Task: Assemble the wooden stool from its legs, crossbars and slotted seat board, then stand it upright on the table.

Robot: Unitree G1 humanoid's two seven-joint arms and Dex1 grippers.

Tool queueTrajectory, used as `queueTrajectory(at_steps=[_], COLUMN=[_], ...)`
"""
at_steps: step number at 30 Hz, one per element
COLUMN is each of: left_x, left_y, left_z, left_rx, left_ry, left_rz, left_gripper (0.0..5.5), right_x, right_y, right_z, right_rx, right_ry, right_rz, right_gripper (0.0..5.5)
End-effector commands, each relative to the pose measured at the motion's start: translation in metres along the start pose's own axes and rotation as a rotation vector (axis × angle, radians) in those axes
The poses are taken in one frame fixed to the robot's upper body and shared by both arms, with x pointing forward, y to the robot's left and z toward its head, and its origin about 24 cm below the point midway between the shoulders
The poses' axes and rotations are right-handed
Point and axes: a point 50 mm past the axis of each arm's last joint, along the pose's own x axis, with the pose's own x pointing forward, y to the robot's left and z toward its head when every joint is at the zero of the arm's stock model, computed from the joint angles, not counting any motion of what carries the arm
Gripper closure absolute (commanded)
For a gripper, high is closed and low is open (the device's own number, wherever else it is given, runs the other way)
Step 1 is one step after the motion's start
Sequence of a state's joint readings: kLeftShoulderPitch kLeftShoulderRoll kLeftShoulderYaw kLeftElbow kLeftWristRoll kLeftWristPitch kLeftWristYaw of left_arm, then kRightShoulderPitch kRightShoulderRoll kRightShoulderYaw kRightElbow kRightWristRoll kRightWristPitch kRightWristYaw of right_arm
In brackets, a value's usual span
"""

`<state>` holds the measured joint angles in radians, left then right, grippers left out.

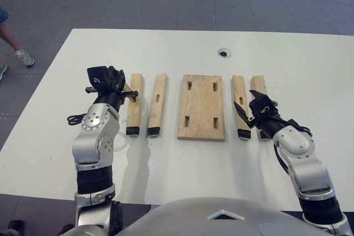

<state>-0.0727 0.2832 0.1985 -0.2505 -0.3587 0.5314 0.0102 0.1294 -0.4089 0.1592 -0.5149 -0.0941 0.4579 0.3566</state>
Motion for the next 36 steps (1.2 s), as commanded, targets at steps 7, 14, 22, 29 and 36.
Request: queueTrajectory(at_steps=[7,14,22,29,36], left_x=[0.012,-0.012,-0.003,0.002,0.006], left_y=[0.002,0.013,0.011,0.005,0.002], left_z=[-0.02,-0.051,-0.038,-0.03,-0.02], left_rx=[0.014,0.078,0.08,0.057,0.029], left_ry=[0.08,0.091,0.064,0.077,0.065], left_rz=[-0.013,0.016,-0.02,-0.04,-0.043], left_gripper=[5.07,5.07,5.07,5.07,5.07], right_x=[-0.002,-0.003,-0.003,-0.002,-0.001], right_y=[-0.002,-0.002,-0.003,-0.002,-0.001], right_z=[0.004,0.003,0.003,0.003,0.004], right_rx=[-0.004,-0.002,-0.011,-0.011,-0.013], right_ry=[-0.009,-0.006,-0.005,-0.007,-0.01], right_rz=[-0.005,-0.013,-0.013,-0.009,-0.003], right_gripper=[2.5,2.5,2.5,2.5,2.5])
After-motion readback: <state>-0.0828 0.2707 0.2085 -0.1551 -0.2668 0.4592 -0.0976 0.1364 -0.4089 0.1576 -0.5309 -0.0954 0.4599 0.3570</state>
